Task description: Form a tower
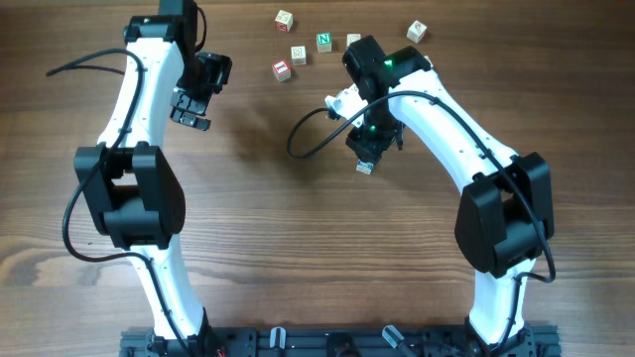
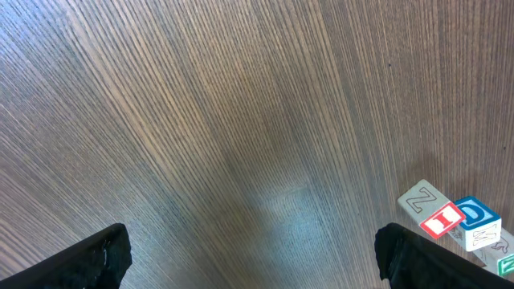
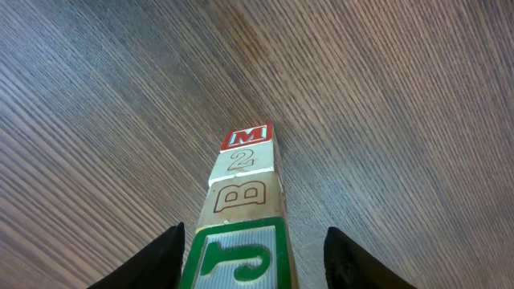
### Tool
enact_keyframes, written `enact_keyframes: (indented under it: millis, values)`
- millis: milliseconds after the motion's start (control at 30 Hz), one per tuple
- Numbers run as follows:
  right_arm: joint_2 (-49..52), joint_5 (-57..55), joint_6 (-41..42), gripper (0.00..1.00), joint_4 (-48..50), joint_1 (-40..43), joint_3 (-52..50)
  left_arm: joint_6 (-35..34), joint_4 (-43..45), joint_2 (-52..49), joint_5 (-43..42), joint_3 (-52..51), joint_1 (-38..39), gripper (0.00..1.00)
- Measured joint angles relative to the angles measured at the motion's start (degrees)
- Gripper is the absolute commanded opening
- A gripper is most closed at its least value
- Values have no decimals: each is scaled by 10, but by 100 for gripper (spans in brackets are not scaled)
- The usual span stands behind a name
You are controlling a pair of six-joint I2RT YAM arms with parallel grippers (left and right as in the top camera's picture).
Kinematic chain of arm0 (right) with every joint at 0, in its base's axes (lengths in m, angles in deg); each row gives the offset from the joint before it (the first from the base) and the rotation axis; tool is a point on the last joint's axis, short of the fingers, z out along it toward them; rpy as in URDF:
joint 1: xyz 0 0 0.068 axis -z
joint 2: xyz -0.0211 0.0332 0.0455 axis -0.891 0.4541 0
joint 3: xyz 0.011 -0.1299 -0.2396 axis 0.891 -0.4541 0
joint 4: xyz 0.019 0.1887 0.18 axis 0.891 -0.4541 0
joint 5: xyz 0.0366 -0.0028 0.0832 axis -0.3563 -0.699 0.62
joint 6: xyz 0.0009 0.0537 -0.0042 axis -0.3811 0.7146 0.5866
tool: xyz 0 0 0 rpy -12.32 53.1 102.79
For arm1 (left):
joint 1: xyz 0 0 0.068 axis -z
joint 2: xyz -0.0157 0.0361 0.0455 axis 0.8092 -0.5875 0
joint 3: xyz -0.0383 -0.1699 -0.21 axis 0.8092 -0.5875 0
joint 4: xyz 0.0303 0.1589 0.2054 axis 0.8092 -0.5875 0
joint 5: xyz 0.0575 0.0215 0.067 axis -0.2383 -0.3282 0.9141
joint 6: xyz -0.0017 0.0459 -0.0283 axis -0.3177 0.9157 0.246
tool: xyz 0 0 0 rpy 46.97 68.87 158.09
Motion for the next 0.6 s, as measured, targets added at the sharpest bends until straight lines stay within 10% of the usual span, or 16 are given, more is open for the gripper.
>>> enact_keyframes:
  millis: [600]
  values:
    - [0, 0, -4, 48, 2, 0, 0, 0, 0, 0, 0, 0, 0, 100]
